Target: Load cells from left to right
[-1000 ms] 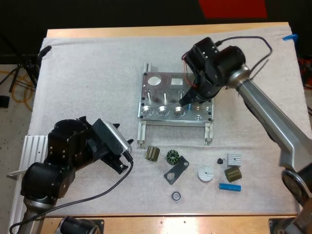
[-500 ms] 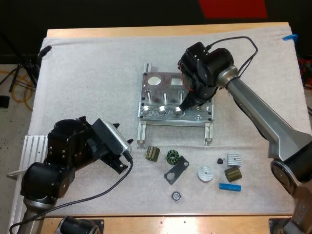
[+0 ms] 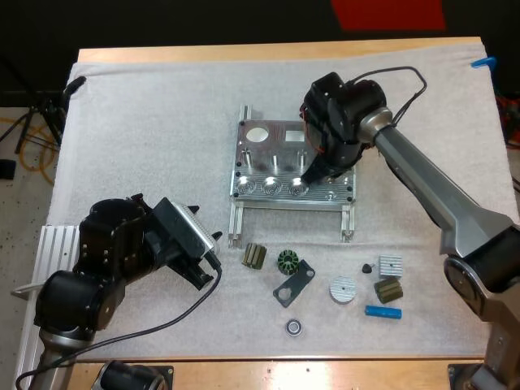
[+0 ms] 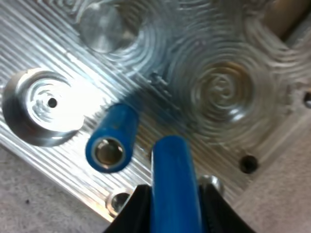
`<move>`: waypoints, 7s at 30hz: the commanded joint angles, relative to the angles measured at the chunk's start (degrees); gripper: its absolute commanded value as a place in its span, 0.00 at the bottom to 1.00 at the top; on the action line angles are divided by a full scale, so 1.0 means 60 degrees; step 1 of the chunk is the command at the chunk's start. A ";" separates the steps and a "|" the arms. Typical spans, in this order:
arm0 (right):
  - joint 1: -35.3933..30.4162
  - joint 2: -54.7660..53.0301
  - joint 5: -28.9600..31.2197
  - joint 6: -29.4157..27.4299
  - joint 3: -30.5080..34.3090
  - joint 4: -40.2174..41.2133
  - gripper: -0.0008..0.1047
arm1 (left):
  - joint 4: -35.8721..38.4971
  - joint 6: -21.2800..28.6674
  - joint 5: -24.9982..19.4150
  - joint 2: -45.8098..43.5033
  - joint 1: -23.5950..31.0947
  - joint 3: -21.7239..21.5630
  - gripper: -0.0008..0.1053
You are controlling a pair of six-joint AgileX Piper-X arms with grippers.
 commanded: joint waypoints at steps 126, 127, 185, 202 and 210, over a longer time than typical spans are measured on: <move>-0.0024 -1.2626 -0.1717 0.2908 0.5672 0.2153 0.59 | -0.2347 0.0198 0.1604 0.0041 -0.3734 0.0003 0.50; -0.0024 -1.2950 -0.1737 0.2938 0.5700 0.2348 0.59 | -0.2347 0.0143 0.1604 0.0128 -0.3946 0.0003 0.50; -0.0024 -1.4361 -0.1926 0.2915 0.7289 0.2346 0.59 | -0.2799 -0.0359 -0.2026 1.0759 -0.8871 -0.3097 0.50; -0.0024 -1.4361 -0.1926 0.2915 0.7289 0.2214 0.59 | -0.2066 0.0219 -0.3211 1.0225 -0.8868 -0.3154 0.01; -0.0024 -1.4342 -0.1926 0.3303 0.7289 0.1662 0.59 | -0.1138 0.0298 -0.3183 0.8156 -0.7194 -0.3011 0.01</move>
